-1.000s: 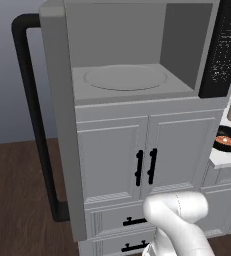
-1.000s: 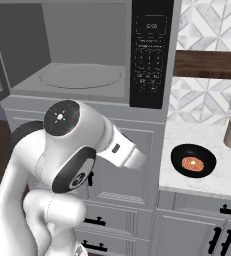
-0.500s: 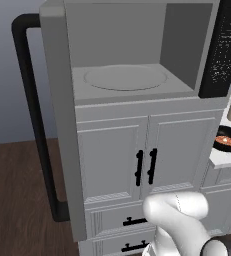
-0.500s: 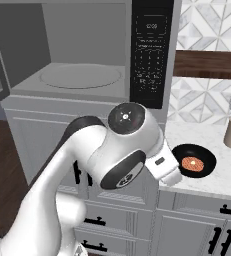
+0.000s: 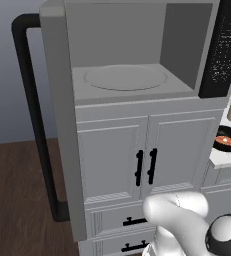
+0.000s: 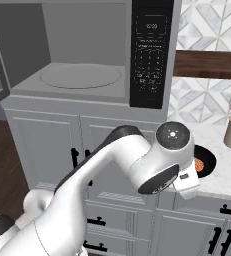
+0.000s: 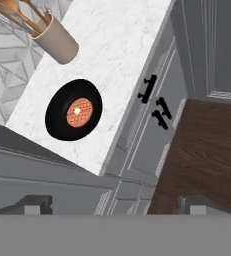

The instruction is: Open the microwave, place the bowl with waffle inside the microwave, then close the microwave door and turn it on.

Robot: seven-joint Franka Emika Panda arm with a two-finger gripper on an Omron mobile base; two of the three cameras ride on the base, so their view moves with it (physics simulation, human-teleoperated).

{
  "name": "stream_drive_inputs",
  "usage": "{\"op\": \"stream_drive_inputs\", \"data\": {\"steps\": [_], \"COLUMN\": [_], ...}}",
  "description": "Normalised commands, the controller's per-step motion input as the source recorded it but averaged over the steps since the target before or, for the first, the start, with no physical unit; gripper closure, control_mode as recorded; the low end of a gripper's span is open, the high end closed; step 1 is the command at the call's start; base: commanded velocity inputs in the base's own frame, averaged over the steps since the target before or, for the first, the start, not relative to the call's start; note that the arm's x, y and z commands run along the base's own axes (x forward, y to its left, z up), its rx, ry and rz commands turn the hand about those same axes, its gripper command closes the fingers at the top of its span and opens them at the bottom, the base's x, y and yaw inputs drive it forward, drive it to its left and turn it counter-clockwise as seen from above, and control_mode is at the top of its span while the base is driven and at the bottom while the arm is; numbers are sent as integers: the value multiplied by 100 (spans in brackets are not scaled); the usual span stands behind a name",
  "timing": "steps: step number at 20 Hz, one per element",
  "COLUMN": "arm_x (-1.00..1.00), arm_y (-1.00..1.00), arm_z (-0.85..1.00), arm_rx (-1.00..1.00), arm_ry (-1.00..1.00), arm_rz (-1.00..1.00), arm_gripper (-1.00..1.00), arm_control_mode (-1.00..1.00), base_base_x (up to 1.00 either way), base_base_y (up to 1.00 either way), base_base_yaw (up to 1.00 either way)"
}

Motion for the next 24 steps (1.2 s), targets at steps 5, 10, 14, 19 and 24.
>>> {"op": "stream_drive_inputs", "data": {"steps": [5,10,14,19,24], "arm_x": [14,19,48,57,47], "arm_y": [-58,-9,9,1,0], "arm_z": [-22,-15,-13,-20,-19], "arm_rx": [23,13,5,0,2], "arm_ry": [0,-1,0,0,0], "arm_rz": [-1,0,0,0,3], "arm_gripper": [-100,-100,-100,-100,-100], "arm_control_mode": [-100,-100,-100,-100,-100], "base_base_x": [0,0,0,0,0], "base_base_y": [0,0,0,0,0], "base_base_yaw": [0,0,0,0,0]}}
